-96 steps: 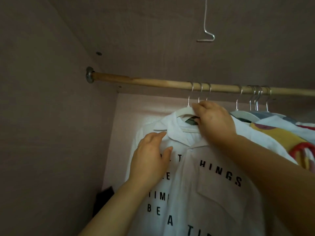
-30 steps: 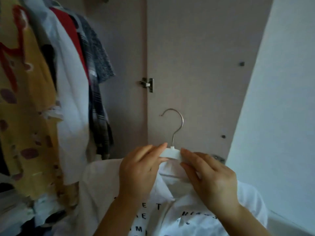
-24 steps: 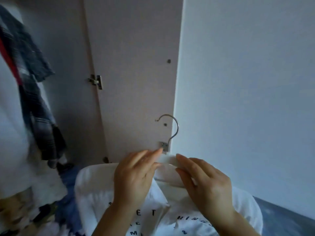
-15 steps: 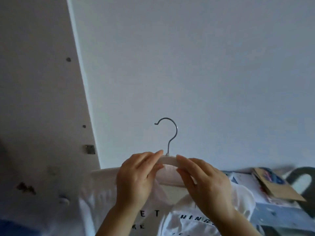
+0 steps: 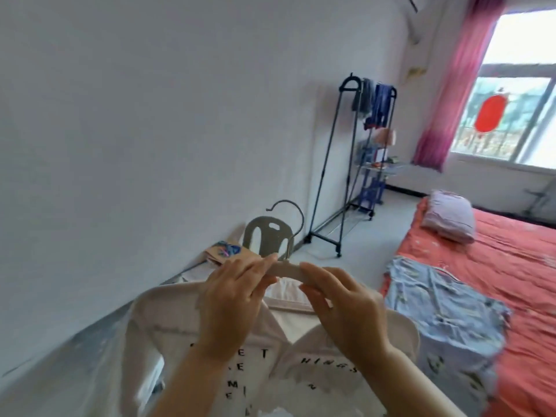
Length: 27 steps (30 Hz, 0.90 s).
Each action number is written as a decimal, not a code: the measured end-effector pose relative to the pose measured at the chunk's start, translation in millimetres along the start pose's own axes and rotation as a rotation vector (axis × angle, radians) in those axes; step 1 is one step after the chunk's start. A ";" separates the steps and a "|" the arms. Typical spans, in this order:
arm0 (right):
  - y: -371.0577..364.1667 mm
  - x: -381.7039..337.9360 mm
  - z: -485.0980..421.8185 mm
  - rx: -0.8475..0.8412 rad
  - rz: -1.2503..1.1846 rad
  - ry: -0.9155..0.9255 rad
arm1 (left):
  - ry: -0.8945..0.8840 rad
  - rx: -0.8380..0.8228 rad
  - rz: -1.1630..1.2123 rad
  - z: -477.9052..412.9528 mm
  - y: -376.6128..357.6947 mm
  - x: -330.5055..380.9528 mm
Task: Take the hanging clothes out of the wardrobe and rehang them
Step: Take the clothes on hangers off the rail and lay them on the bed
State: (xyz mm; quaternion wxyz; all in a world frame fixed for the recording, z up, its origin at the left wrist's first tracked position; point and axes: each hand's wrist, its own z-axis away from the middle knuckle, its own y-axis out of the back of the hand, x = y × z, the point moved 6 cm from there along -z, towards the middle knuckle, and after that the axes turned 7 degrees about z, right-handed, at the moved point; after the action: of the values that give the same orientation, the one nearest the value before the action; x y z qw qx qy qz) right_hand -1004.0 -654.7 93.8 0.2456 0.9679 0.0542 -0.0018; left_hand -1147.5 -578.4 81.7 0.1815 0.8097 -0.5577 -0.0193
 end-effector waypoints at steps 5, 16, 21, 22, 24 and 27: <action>58.7 89.7 31.5 0.002 0.271 -0.080 | -0.030 -0.106 0.279 -18.0 -99.8 68.0; 148.7 306.3 97.2 0.017 0.497 -0.267 | -0.054 -0.217 0.585 -50.2 -323.6 209.9; 161.1 389.4 109.2 -0.009 0.539 -0.304 | -0.090 -0.253 0.618 -62.6 -408.6 246.7; 160.6 403.5 110.5 -0.010 0.538 -0.307 | -0.093 -0.257 0.624 -64.5 -422.9 250.4; 156.0 430.3 112.8 -0.015 0.535 -0.314 | -0.100 -0.271 0.626 -68.8 -449.7 254.9; 141.8 468.5 115.4 -0.026 0.529 -0.338 | -0.104 -0.284 0.629 -73.5 -490.9 253.7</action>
State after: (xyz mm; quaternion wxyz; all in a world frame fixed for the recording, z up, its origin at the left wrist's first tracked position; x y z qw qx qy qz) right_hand -520.6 -784.8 45.6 0.2555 0.9312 -0.2410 -0.0978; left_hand -594.6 -636.1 38.8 0.2606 0.5630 -0.7801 -0.0811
